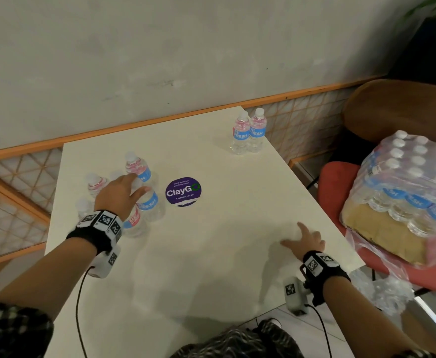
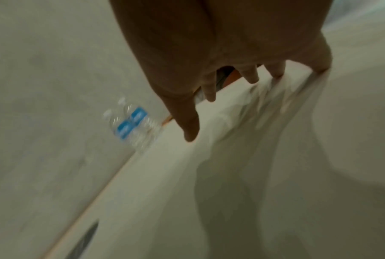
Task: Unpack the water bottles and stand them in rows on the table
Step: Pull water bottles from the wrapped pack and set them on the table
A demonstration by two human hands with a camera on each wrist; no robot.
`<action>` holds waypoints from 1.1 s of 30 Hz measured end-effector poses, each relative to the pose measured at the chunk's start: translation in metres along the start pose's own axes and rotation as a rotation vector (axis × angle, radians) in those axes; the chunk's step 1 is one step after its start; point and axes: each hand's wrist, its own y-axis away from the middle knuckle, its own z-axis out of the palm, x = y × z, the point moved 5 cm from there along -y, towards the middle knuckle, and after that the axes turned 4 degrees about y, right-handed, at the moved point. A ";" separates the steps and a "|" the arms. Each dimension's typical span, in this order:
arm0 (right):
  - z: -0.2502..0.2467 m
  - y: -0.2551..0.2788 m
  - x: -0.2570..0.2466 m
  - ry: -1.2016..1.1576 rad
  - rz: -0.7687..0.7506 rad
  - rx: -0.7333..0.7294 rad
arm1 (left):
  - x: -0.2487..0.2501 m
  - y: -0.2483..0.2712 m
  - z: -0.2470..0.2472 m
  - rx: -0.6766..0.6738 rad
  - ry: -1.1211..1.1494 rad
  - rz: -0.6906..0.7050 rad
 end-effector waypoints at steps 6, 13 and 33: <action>-0.123 -0.032 0.038 -0.613 0.089 0.266 | -0.007 -0.008 0.010 0.064 0.002 -0.036; -0.213 -0.083 0.106 -0.564 0.186 0.388 | -0.018 -0.017 0.010 0.084 0.008 -0.125; -0.235 -0.118 0.082 -0.327 0.083 0.167 | 0.006 -0.019 -0.003 0.086 -0.063 -0.238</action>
